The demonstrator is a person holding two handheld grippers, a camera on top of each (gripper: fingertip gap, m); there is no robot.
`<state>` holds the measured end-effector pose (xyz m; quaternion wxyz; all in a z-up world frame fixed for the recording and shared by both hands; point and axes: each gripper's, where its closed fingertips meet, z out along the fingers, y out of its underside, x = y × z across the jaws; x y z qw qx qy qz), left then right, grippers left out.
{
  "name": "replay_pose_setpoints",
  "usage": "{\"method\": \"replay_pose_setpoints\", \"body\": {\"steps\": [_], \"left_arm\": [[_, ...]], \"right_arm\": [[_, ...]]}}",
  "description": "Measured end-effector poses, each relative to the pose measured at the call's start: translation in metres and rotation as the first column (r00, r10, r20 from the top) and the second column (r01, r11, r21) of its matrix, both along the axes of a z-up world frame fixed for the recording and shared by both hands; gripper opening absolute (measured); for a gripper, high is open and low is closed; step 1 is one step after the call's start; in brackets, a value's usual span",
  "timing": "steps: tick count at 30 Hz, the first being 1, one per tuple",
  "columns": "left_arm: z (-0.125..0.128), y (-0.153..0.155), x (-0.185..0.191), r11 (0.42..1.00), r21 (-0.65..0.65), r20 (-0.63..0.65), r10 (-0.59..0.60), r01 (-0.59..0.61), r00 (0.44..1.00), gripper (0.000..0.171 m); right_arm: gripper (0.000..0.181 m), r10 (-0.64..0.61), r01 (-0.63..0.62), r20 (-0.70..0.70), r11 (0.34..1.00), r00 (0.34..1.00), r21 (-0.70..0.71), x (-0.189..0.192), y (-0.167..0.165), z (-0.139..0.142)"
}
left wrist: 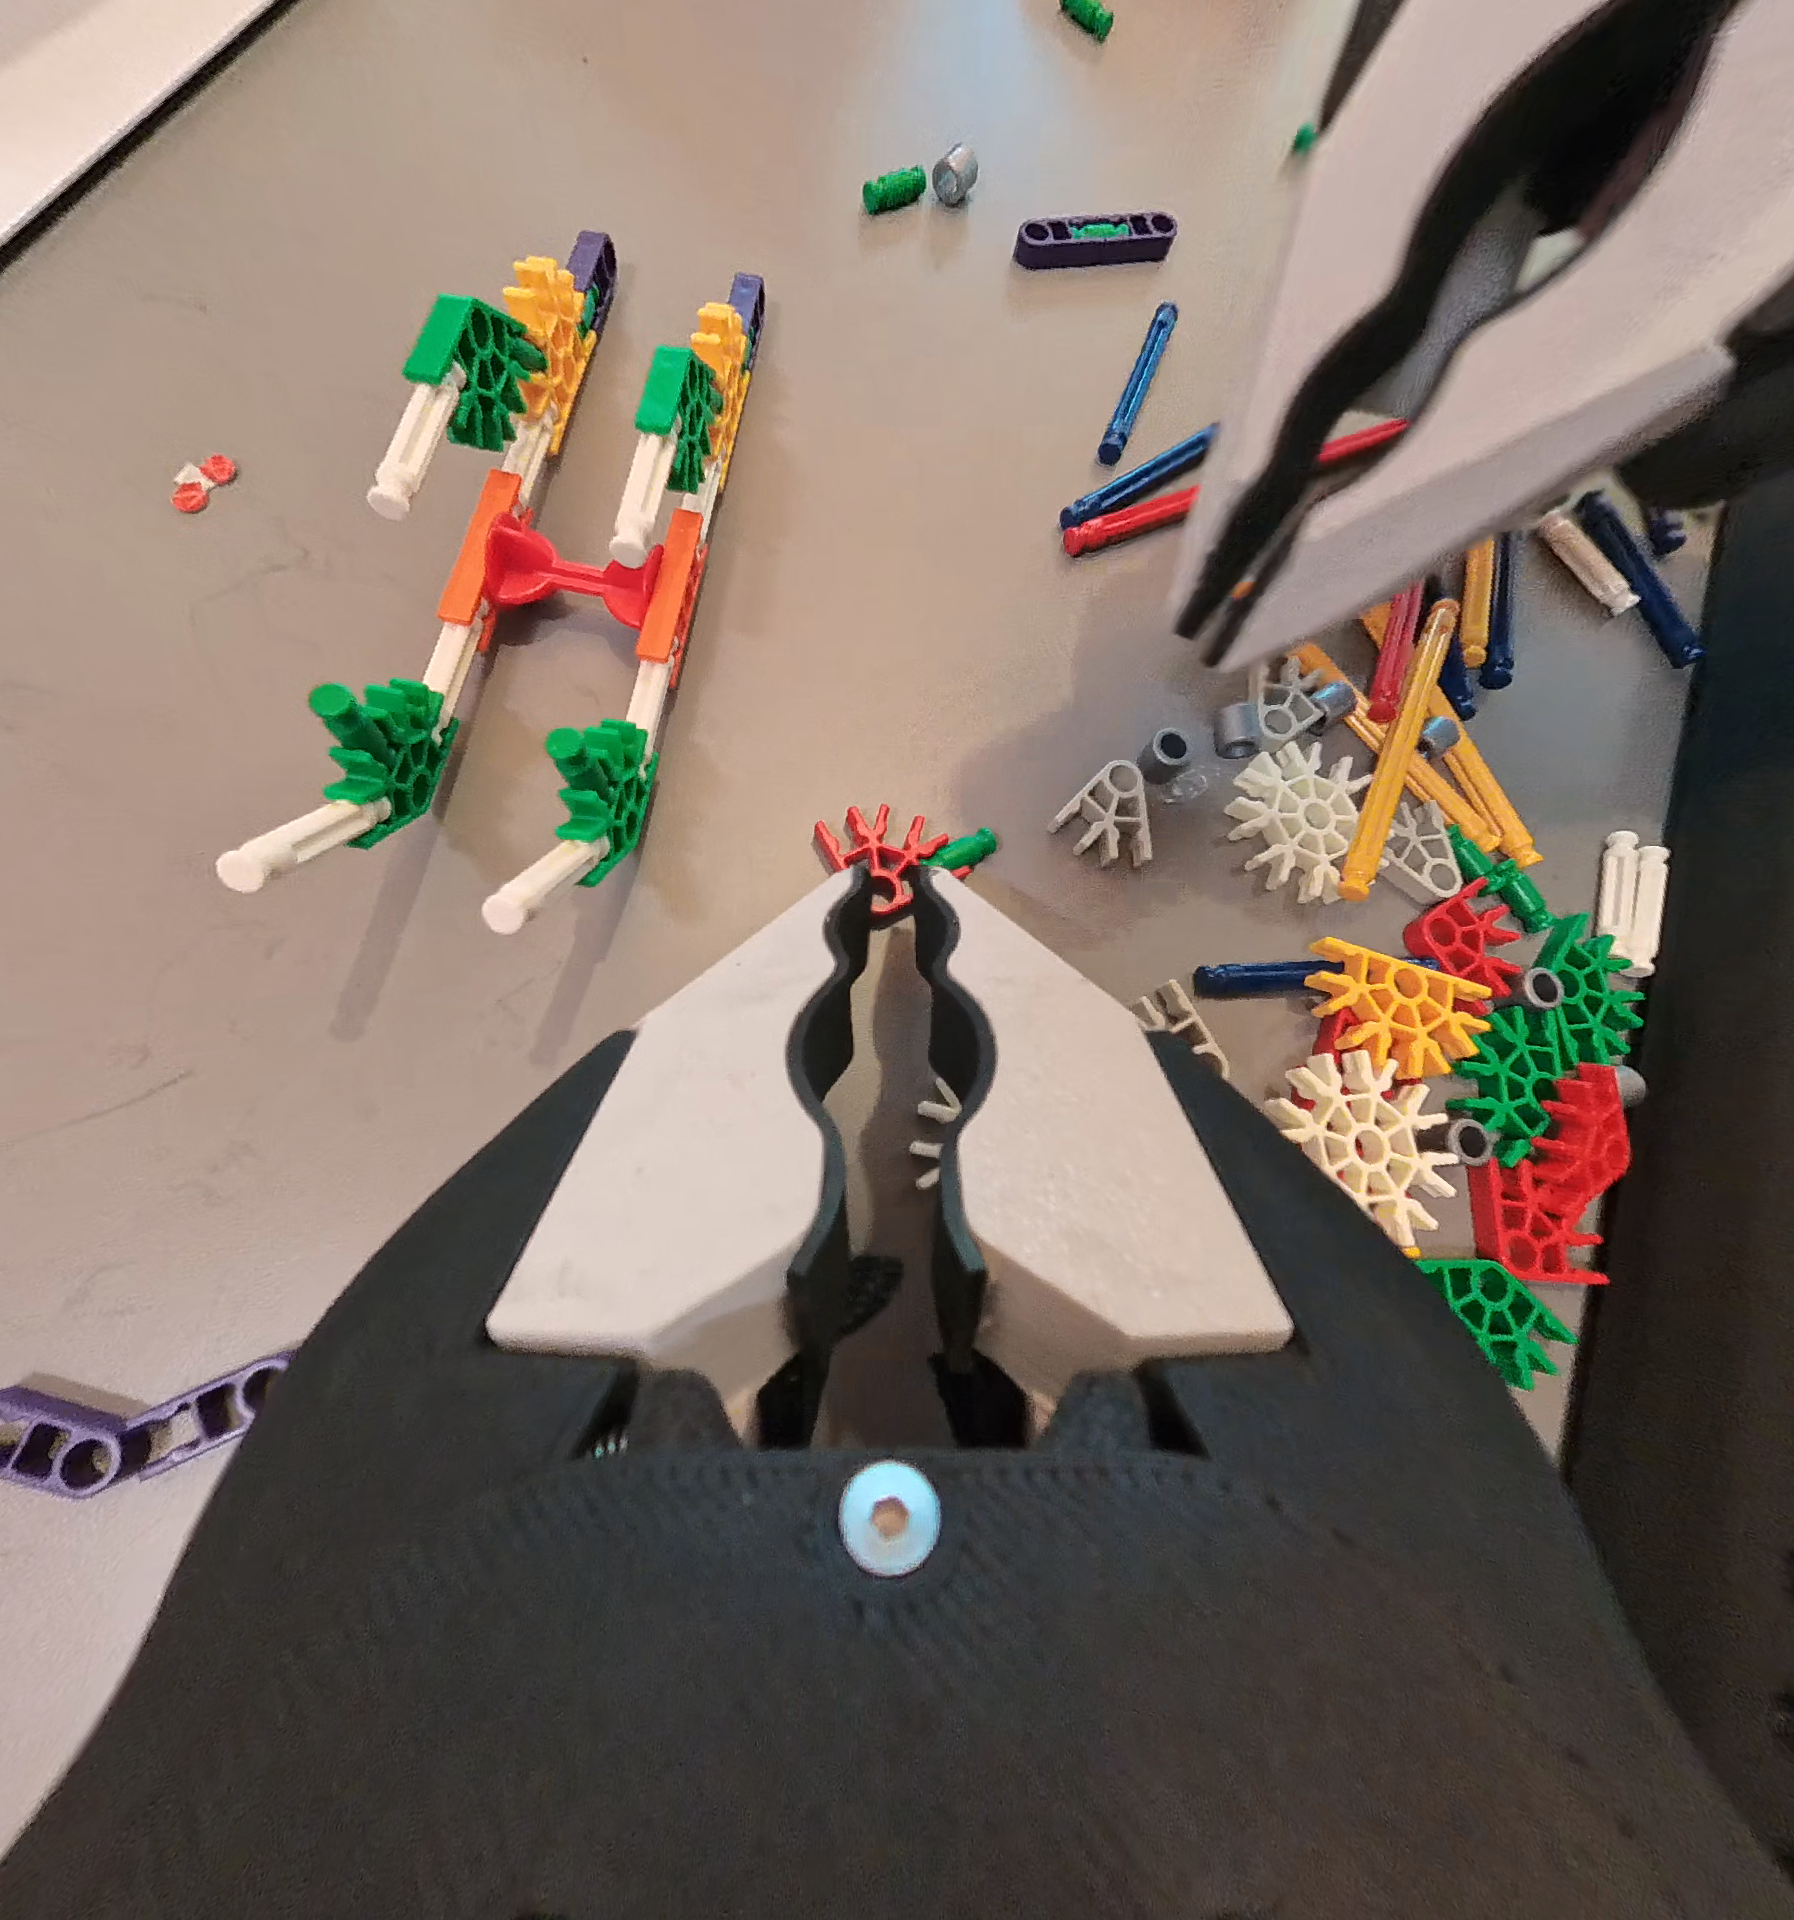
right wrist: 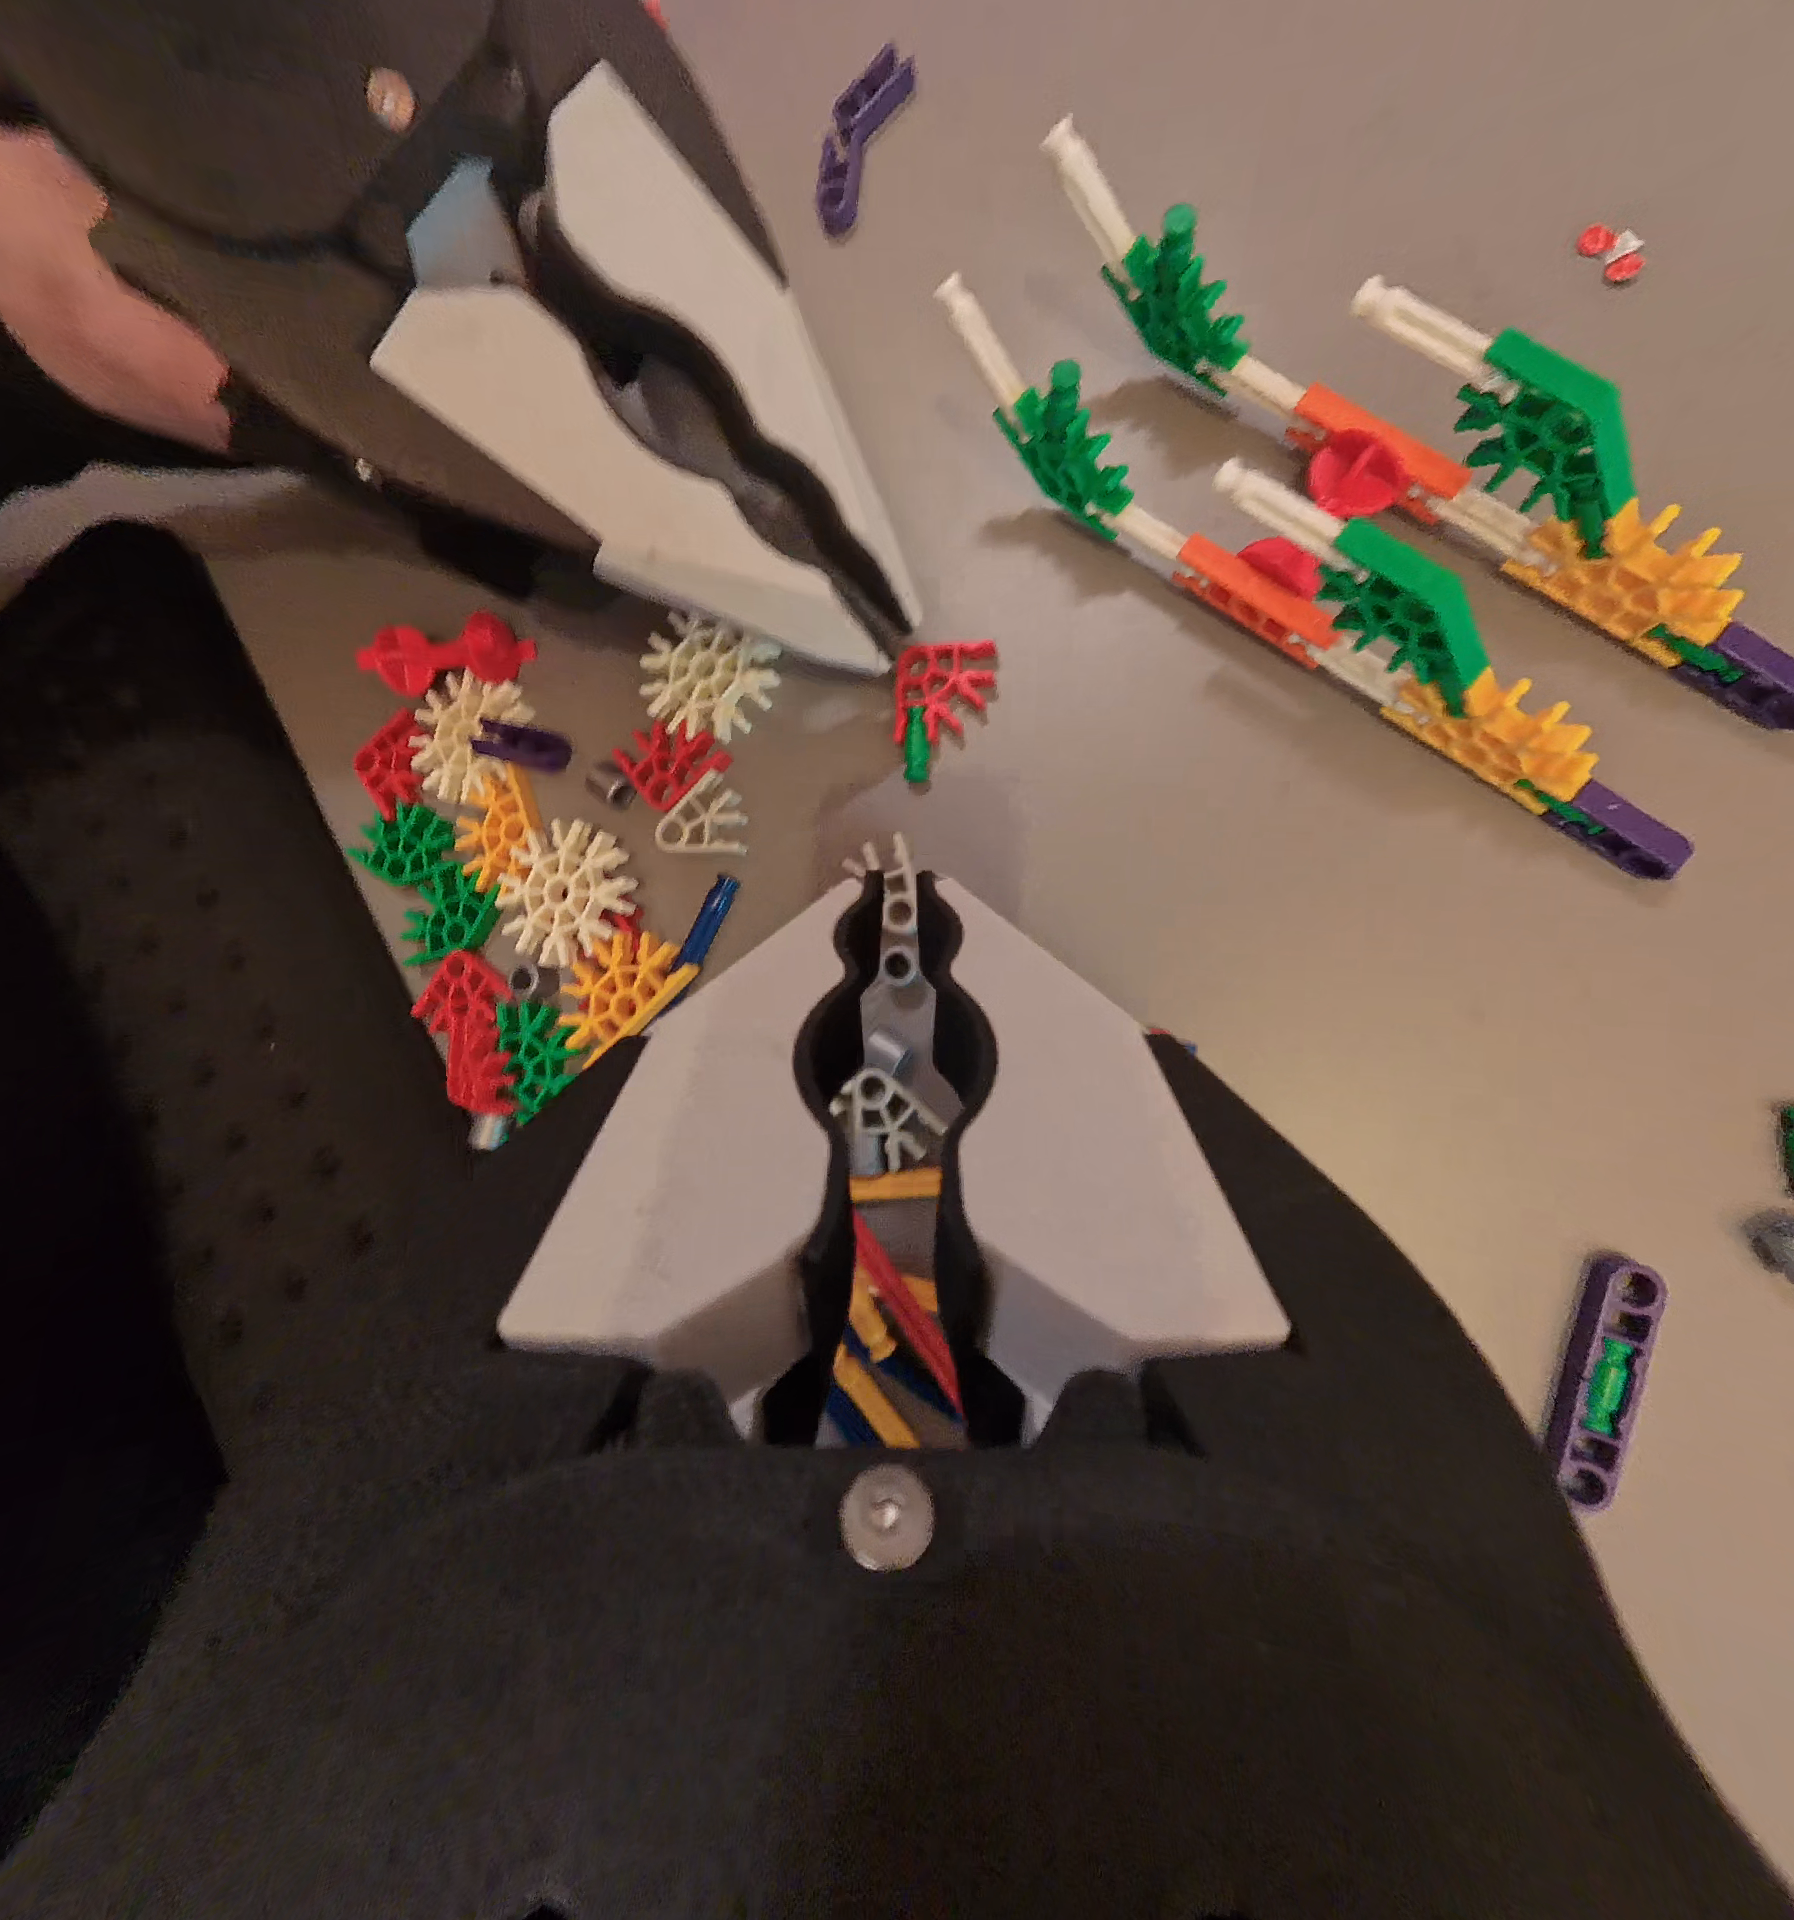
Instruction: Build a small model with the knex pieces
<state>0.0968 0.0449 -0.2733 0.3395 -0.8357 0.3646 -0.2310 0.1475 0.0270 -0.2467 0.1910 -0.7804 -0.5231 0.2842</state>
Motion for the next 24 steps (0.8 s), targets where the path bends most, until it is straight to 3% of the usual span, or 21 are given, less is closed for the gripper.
{"method": "replay_pose_setpoints", "body": {"steps": [3, 4, 5, 11, 19, 24], "left_arm": [[-0.004, -0.003, -0.004, 1.000, 0.013, -0.071, -0.018, 0.019, 0.997, 0.007], [-0.004, -0.005, -0.006, 1.000, 0.010, -0.083, -0.022, 0.023, 0.996, 0.009], [-0.002, -0.009, -0.007, 1.000, 0.003, -0.084, -0.024, 0.024, 0.996, 0.010], [0.010, -0.036, -0.019, 0.999, -0.031, -0.071, -0.034, 0.032, 0.997, 0.018], [0.017, -0.094, -0.009, 0.987, -0.079, -0.062, -0.146, 0.141, 0.987, 0.038], [0.008, -0.089, -0.014, 0.995, -0.061, -0.119, -0.090, 0.084, 0.989, 0.040]], "right_arm": [[0.006, 0.091, -0.091, 0.033, 0.996, 0.995, -0.006, -0.001, -0.025, -0.002], [0.014, 0.112, -0.111, 0.049, 0.994, 0.993, -0.022, -0.001, -0.035, -0.004], [0.022, 0.135, -0.133, 0.062, 0.990, 0.989, -0.035, -0.001, -0.044, -0.006], [0.031, 0.237, -0.238, 0.123, 0.971, 0.964, -0.011, 0.001, -0.079, -0.020], [0.043, 0.263, -0.272, 0.131, 0.961, 0.956, 0.058, 0.003, -0.086, -0.023], [0.041, 0.262, -0.270, 0.112, 0.961, 0.959, 0.064, -0.003, -0.087, -0.022]]}}
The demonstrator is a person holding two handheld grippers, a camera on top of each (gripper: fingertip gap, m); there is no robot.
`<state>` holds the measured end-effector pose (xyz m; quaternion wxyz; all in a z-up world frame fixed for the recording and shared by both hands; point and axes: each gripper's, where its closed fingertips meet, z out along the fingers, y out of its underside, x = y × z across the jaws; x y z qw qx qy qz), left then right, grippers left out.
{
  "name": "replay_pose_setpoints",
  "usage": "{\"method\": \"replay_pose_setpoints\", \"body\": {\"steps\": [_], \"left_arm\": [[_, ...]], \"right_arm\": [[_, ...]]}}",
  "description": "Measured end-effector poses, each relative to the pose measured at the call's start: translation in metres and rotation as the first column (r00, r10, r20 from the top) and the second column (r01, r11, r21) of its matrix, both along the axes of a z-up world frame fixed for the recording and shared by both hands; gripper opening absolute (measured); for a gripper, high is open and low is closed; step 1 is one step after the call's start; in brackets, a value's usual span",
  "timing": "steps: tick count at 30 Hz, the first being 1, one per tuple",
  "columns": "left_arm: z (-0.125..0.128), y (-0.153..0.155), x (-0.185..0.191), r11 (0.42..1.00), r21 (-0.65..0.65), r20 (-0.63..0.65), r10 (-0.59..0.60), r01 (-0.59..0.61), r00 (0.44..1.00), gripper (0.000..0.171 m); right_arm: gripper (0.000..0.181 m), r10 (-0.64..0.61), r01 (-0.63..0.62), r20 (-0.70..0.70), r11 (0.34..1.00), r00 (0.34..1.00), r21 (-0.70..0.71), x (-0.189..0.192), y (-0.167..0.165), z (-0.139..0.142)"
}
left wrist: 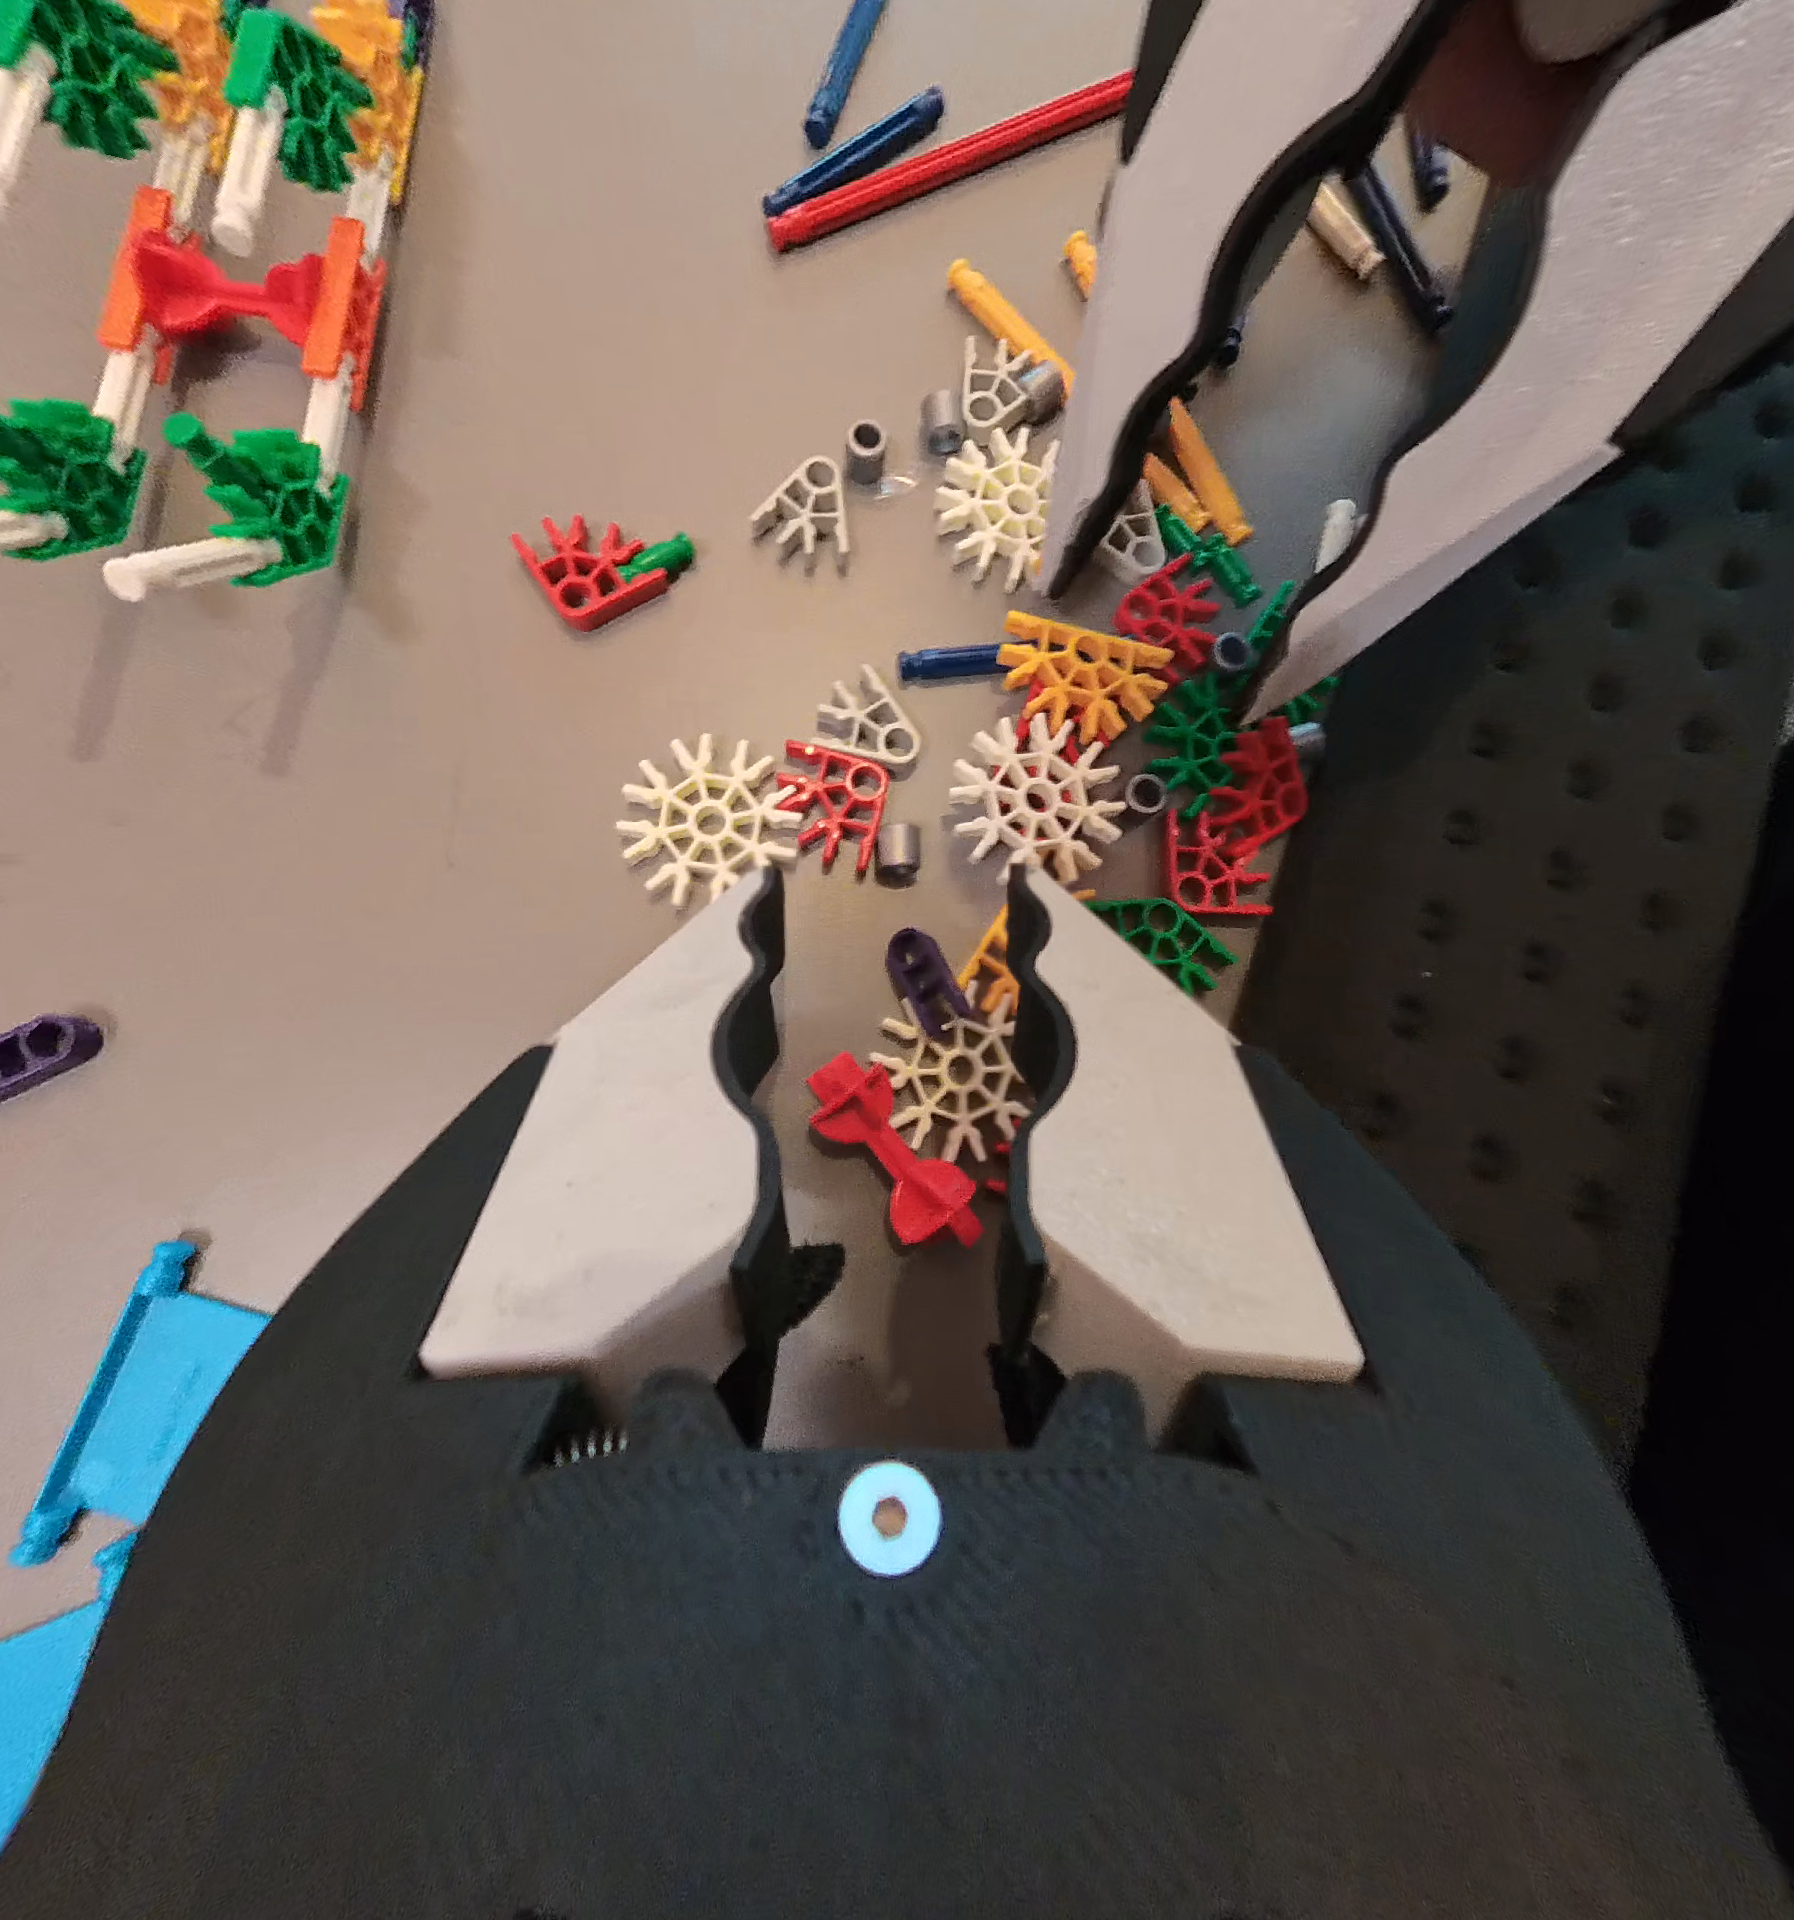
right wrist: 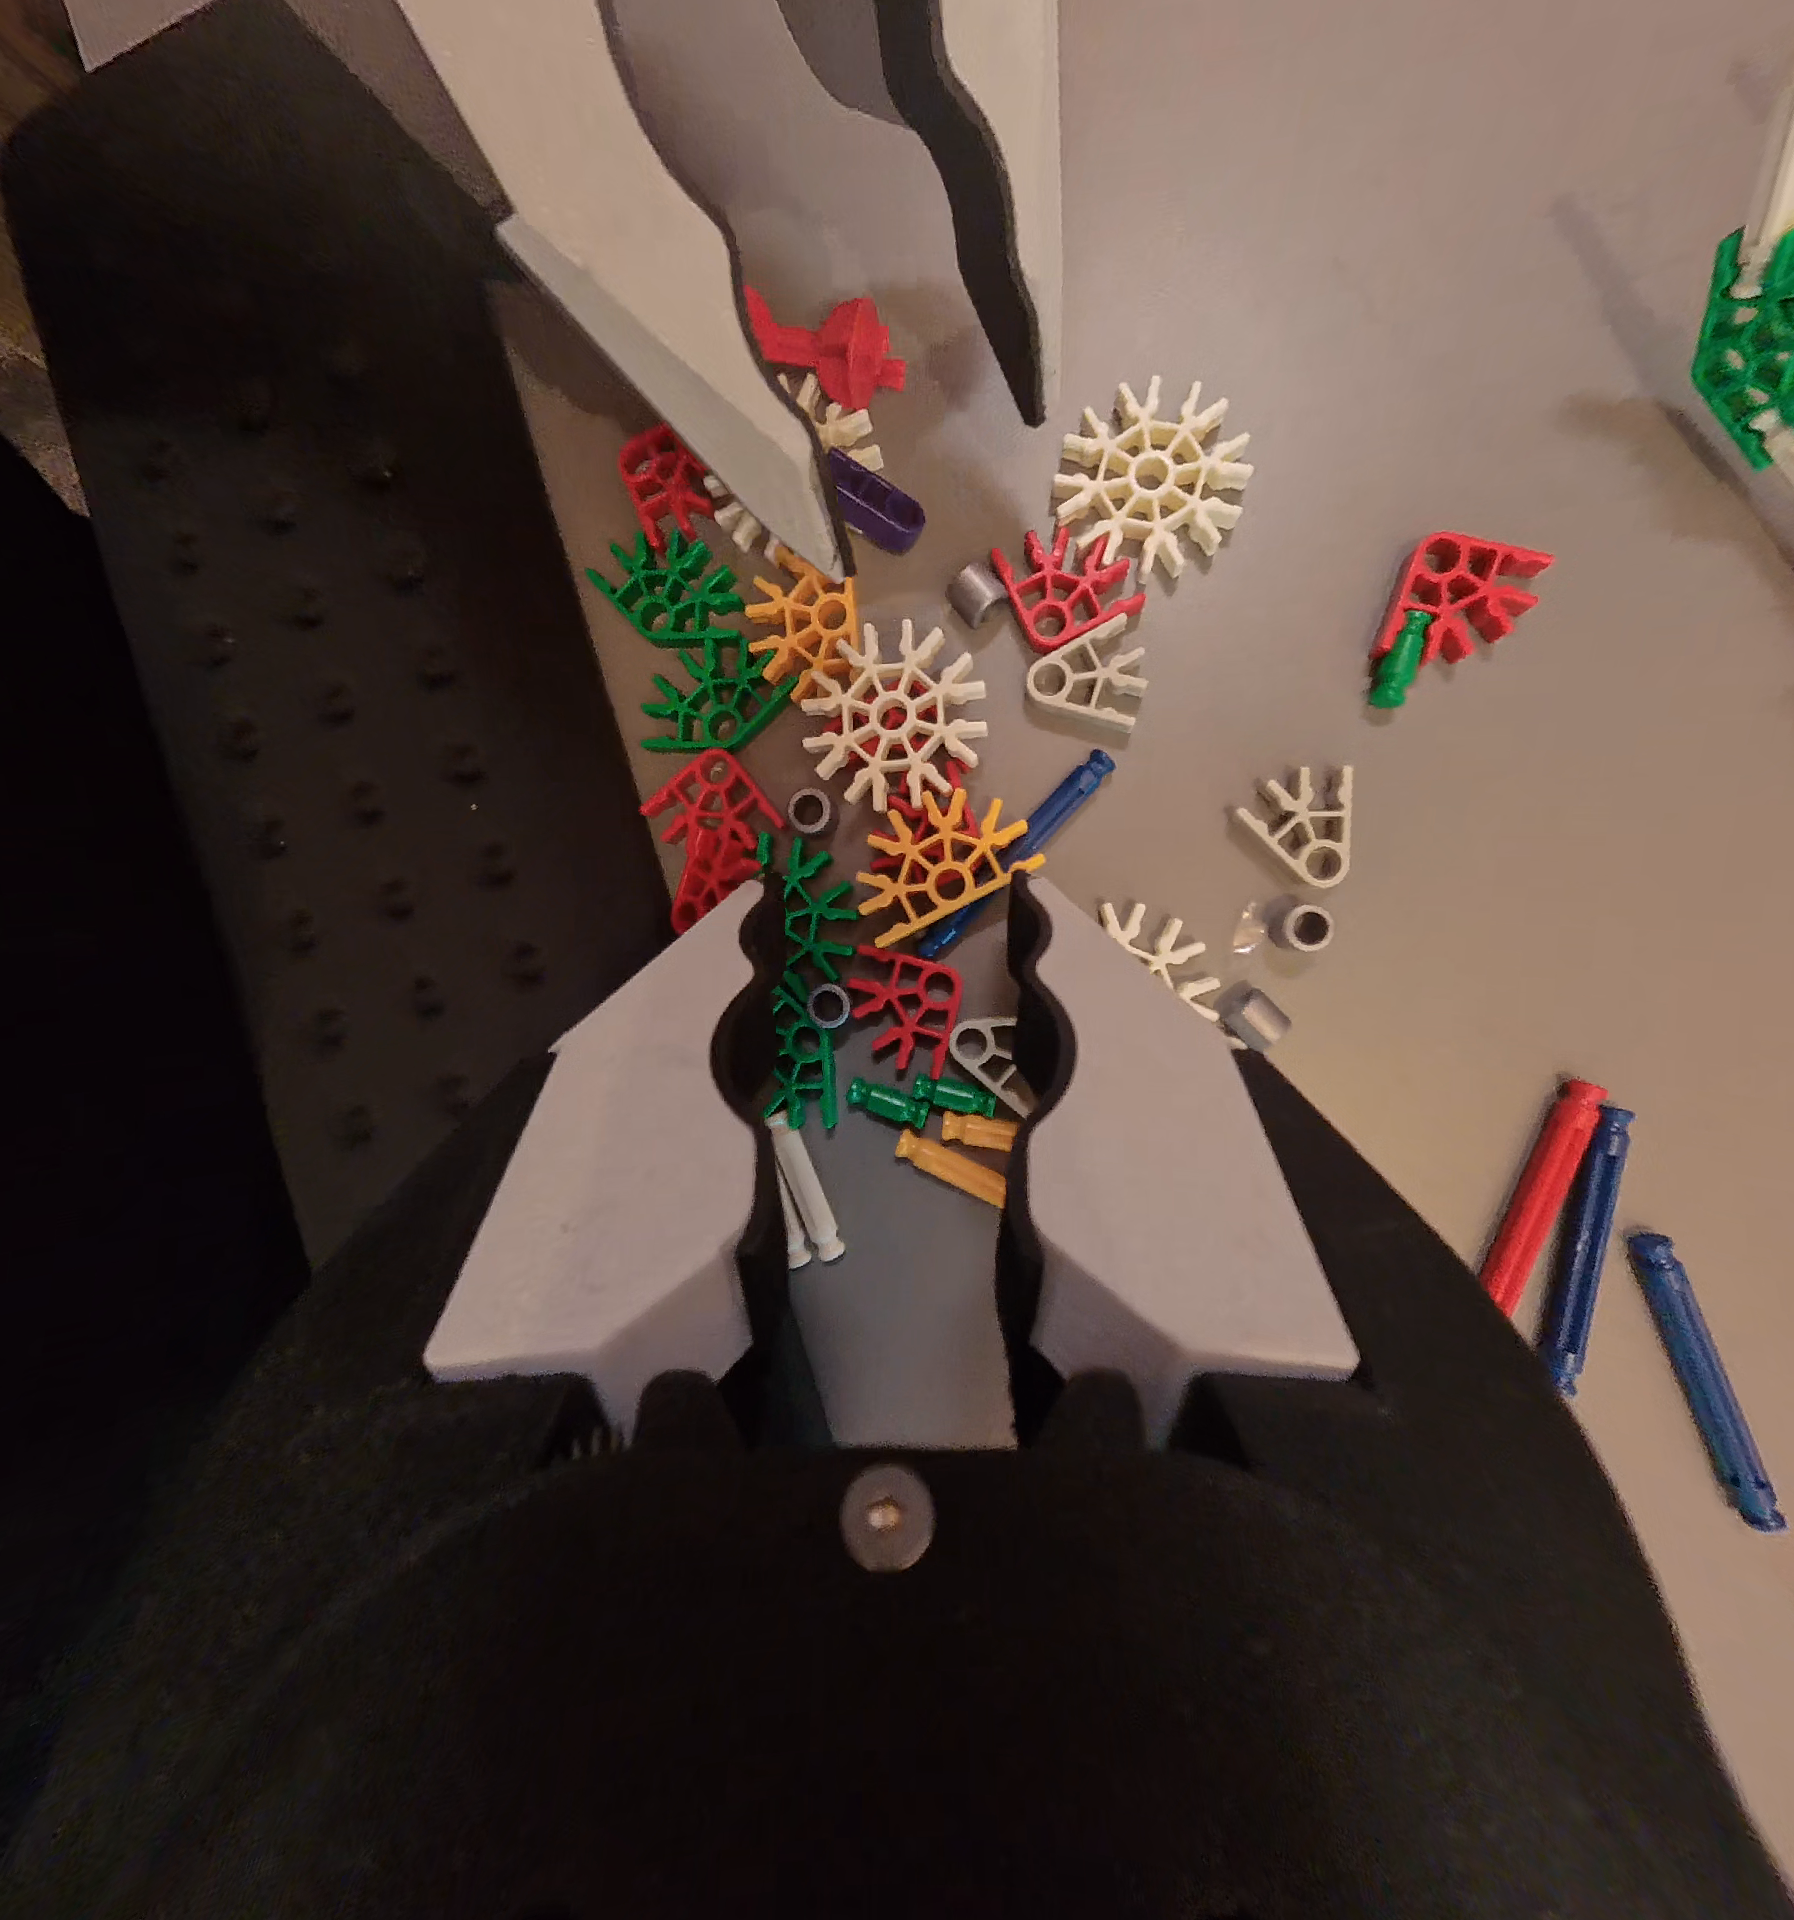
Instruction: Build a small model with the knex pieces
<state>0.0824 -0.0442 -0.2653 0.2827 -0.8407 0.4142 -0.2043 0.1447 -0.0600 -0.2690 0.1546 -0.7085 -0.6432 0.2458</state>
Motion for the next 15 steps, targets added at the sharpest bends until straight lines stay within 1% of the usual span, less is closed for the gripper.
{"method": "replay_pose_setpoints", "body": {"steps": [2, 4, 7, 10, 12, 13, 15], "left_arm": [[0.004, 0.001, 0.000, 1.000, 0.002, 0.017, 0.000, 0.000, 1.000, 0.039], [0.009, -0.006, 0.007, 0.999, -0.002, 0.053, -0.035, 0.035, 0.998, 0.035], [0.001, -0.008, 0.005, 0.999, -0.004, 0.007, -0.039, 0.039, 0.999, 0.038], [0.002, -0.011, 0.005, 0.999, -0.019, 0.029, -0.034, 0.034, 0.999, 0.038], [0.007, -0.015, 0.009, 0.998, -0.008, 0.045, -0.059, 0.059, 0.997, 0.036], [0.010, -0.018, 0.013, 0.997, -0.010, 0.058, -0.071, 0.072, 0.996, 0.036], [0.010, -0.020, 0.018, 0.996, -0.009, 0.059, -0.084, 0.085, 0.995, 0.036]], "right_arm": [[0.036, -0.007, 0.007, 0.005, 1.000, 1.000, -0.024, 0.005, -0.002, -0.001], [0.031, -0.007, 0.007, 0.008, 0.999, 1.000, -0.037, 0.012, -0.004, -0.002], [0.032, -0.034, 0.034, 0.013, 0.998, 0.999, -0.048, 0.022, -0.003, -0.006], [0.029, -0.049, 0.050, 0.012, 0.996, 0.999, -0.073, 0.032, -0.005, -0.006], [0.025, -0.036, 0.036, 0.000, 0.996, 0.999, -0.079, 0.038, -0.009, -0.003], [0.020, -0.027, 0.026, -0.008, 0.996, 1.000, -0.086, 0.040, -0.012, -0.002], [0.019, -0.019, 0.019, -0.002, 0.995, 1.000, -0.095, 0.044, -0.016, -0.002]]}}
